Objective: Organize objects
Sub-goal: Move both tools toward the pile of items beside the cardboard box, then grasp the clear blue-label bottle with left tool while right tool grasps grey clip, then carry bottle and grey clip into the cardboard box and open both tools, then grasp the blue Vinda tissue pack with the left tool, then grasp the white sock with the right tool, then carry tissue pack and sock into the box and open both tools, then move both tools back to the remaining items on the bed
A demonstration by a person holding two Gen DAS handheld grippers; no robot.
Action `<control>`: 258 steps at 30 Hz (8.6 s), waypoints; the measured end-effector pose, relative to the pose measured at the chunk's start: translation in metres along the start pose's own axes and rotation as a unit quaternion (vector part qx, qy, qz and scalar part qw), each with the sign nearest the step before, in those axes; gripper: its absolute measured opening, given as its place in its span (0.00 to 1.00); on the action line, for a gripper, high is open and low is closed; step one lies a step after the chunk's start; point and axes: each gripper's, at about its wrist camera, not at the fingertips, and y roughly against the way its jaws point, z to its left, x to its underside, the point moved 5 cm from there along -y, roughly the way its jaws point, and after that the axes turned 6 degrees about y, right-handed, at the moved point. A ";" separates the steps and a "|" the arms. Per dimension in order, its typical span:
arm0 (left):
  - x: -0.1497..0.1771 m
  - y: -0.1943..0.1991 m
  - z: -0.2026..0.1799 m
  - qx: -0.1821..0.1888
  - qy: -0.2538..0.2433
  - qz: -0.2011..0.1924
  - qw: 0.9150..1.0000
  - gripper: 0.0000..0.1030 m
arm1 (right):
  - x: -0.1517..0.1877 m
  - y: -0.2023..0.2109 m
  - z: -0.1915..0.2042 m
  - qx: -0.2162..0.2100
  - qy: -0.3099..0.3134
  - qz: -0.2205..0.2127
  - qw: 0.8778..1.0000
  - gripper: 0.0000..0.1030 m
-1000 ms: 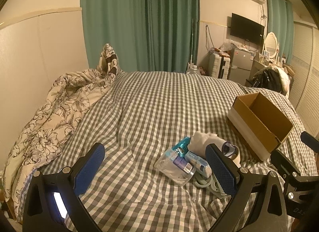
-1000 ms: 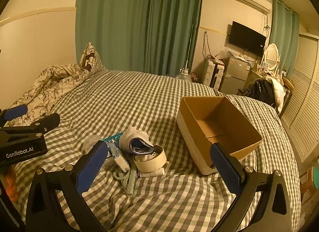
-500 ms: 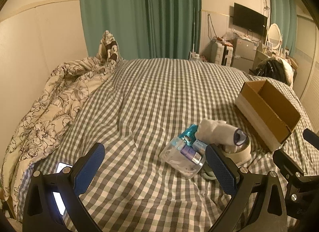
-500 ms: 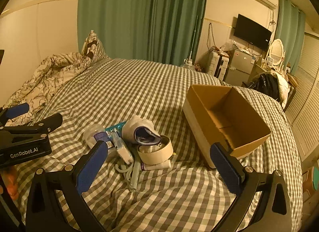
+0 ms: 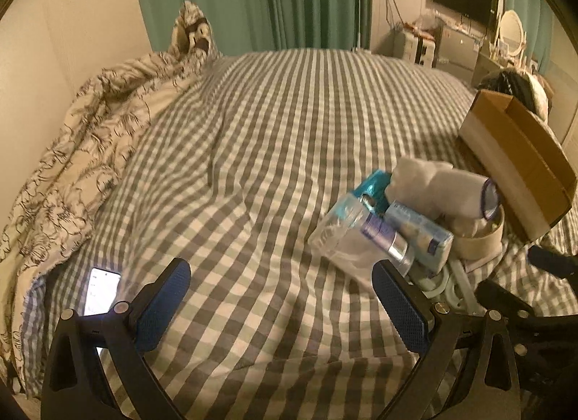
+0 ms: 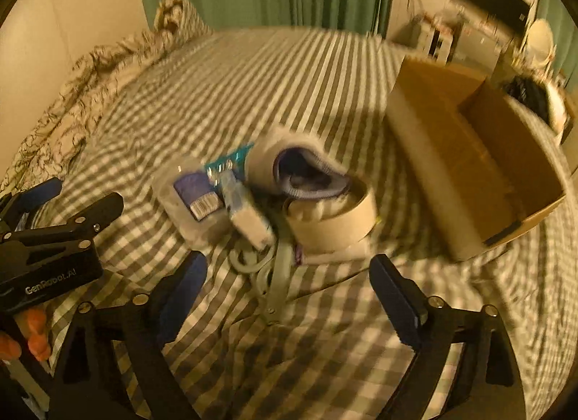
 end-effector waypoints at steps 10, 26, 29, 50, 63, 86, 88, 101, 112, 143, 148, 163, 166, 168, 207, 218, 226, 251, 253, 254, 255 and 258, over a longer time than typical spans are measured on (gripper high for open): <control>0.006 -0.025 -0.007 0.015 -0.008 0.042 0.999 1.00 | 0.013 -0.051 0.013 -0.049 0.002 0.096 0.994 0.51; 0.011 -0.030 -0.021 0.042 -0.046 0.058 0.996 1.00 | -0.002 0.008 0.008 -0.021 -0.008 -0.015 1.000 0.09; 0.010 -0.031 -0.030 0.048 -0.066 0.060 0.995 1.00 | -0.008 0.030 -0.004 -0.007 -0.016 -0.048 0.999 0.09; 0.008 -0.095 -0.087 0.064 -0.209 0.127 0.968 1.00 | -0.018 0.033 -0.033 -0.031 -0.043 -0.064 0.997 0.09; -0.007 -0.015 -0.065 0.074 -0.166 0.055 0.982 0.92 | -0.020 0.078 -0.033 -0.016 -0.039 -0.106 0.993 0.09; -0.119 0.071 -0.289 0.204 -0.197 -0.065 0.957 0.92 | -0.058 0.166 -0.215 0.092 -0.113 -0.207 0.967 0.09; -0.117 0.051 -0.306 0.203 -0.202 -0.054 0.957 0.92 | -0.058 0.144 -0.230 0.086 -0.122 -0.195 0.969 0.09; -0.120 0.007 -0.348 0.235 -0.213 -0.034 0.948 0.98 | -0.035 0.088 -0.289 0.075 -0.183 -0.177 0.964 0.30; -0.144 0.099 -0.277 0.214 -0.188 -0.097 0.954 0.98 | -0.048 0.188 -0.251 0.104 -0.164 -0.231 0.953 0.53; -0.020 -0.014 -0.056 0.027 -0.041 0.011 0.999 0.98 | -0.016 0.025 -0.054 0.068 -0.014 -0.053 0.996 0.78; 0.001 -0.054 -0.076 0.035 -0.056 0.072 0.995 0.98 | -0.009 0.007 -0.066 0.052 -0.042 -0.026 0.997 0.78; 0.020 -0.083 -0.093 0.090 -0.049 0.136 0.985 0.58 | -0.022 -0.011 -0.062 0.030 -0.046 -0.023 0.998 0.78; 0.014 -0.069 -0.084 0.102 -0.028 0.115 0.988 0.57 | -0.029 -0.011 -0.057 0.022 -0.031 -0.032 0.999 0.78; 0.008 -0.060 -0.075 0.107 -0.013 0.102 0.989 0.57 | -0.035 -0.012 -0.053 0.018 -0.022 -0.038 0.999 0.78; -0.072 0.116 -0.098 0.144 -0.043 -0.067 0.986 0.57 | -0.063 0.168 -0.051 0.079 0.032 -0.195 0.977 0.05; -0.122 0.142 -0.220 0.187 -0.130 -0.104 0.968 0.57 | -0.085 0.225 -0.144 0.121 -0.008 -0.244 0.962 0.05; -0.130 0.085 -0.305 0.191 -0.178 -0.067 0.963 0.57 | -0.094 0.197 -0.217 0.136 -0.047 -0.230 0.963 0.05; -0.151 0.048 -0.292 0.178 -0.163 -0.065 0.968 0.91 | -0.088 0.172 -0.258 0.150 -0.096 -0.220 0.959 0.62; -0.156 0.064 -0.271 0.171 -0.150 -0.079 0.971 0.96 | -0.089 0.191 -0.243 0.152 -0.090 -0.226 0.958 0.65; -0.158 0.074 -0.259 0.167 -0.143 -0.087 0.972 0.98 | -0.090 0.196 -0.238 0.151 -0.087 -0.227 0.958 0.67; -0.159 0.083 -0.246 0.164 -0.136 -0.095 0.972 0.98 | -0.091 0.204 -0.230 0.149 -0.083 -0.230 0.958 0.68; -0.164 0.105 -0.212 0.157 -0.116 -0.113 0.974 0.99 | -0.091 0.224 -0.202 0.144 -0.068 -0.242 0.957 0.75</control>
